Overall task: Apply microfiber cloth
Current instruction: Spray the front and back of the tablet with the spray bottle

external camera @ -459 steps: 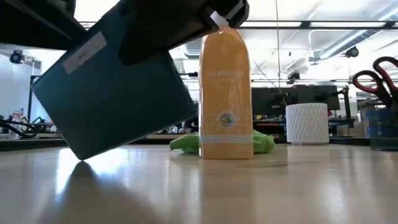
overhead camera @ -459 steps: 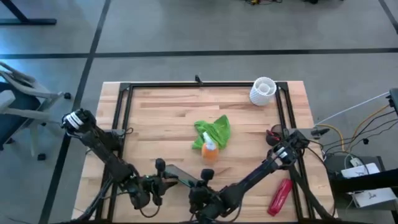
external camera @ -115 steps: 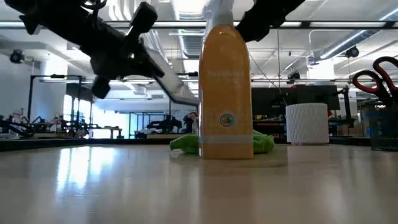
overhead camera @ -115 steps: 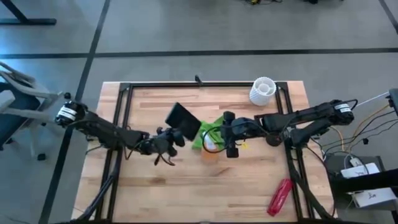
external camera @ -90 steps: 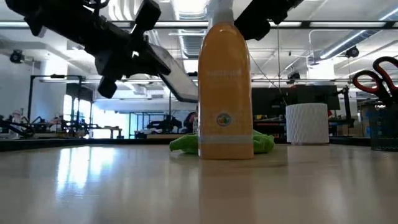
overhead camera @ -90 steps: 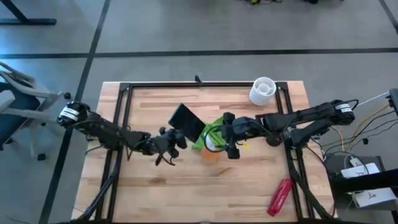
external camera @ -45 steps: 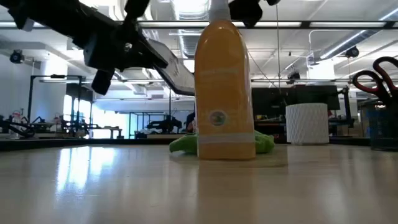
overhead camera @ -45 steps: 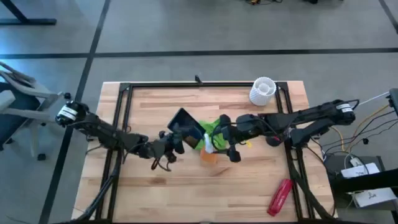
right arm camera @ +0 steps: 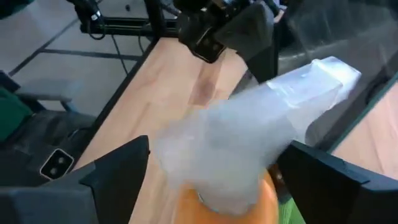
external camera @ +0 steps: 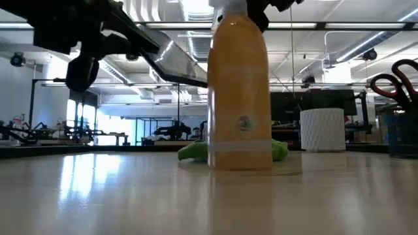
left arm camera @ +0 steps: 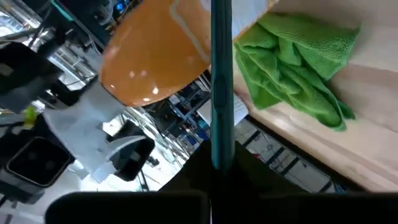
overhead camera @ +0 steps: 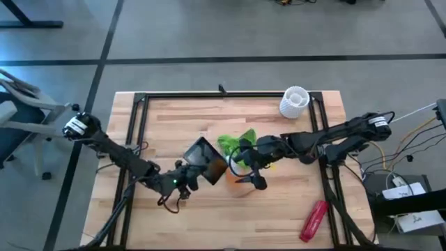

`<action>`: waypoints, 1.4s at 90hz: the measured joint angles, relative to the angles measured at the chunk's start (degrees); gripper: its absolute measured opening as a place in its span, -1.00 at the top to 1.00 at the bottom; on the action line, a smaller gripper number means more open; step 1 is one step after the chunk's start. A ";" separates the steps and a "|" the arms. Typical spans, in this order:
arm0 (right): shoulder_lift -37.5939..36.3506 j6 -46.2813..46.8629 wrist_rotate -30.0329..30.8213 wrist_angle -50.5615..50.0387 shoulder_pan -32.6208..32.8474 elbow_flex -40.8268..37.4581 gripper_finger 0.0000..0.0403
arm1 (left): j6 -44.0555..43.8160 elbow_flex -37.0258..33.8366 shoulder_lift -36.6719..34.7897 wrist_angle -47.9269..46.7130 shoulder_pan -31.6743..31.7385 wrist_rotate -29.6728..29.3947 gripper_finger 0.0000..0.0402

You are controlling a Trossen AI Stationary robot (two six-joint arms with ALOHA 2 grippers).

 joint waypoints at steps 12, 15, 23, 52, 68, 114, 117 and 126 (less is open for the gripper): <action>-0.27 1.71 2.91 -0.54 -0.63 0.00 -0.72 | -0.08 0.00 0.00 -0.34 0.88 -0.28 0.95; -0.38 2.20 2.79 -0.98 -0.67 0.00 -0.73 | -0.08 0.00 0.00 -0.43 1.03 -0.30 0.95; -0.99 3.55 1.05 -3.45 -0.66 0.00 -0.74 | -0.08 0.00 0.00 -0.37 1.20 -0.37 0.95; -5.84 1.79 -1.96 -11.01 -1.79 0.00 -0.74 | -0.09 0.00 0.00 -0.32 2.57 -0.46 0.95; -8.10 0.54 -1.88 -15.93 -2.72 0.02 -0.74 | 0.63 -0.29 0.00 -0.25 5.83 -0.73 0.96; -7.98 -13.38 -2.33 -17.57 -8.98 -0.09 -0.74 | 5.84 0.74 1.09 -0.24 12.30 6.83 0.97; -7.87 -14.12 -2.52 -17.05 -9.16 -0.09 -0.74 | 6.46 1.14 1.32 -0.33 12.54 6.85 0.97; -7.79 -16.27 -5.52 -15.49 -9.60 -0.09 -0.74 | 7.98 2.13 2.06 -0.02 13.48 6.80 0.96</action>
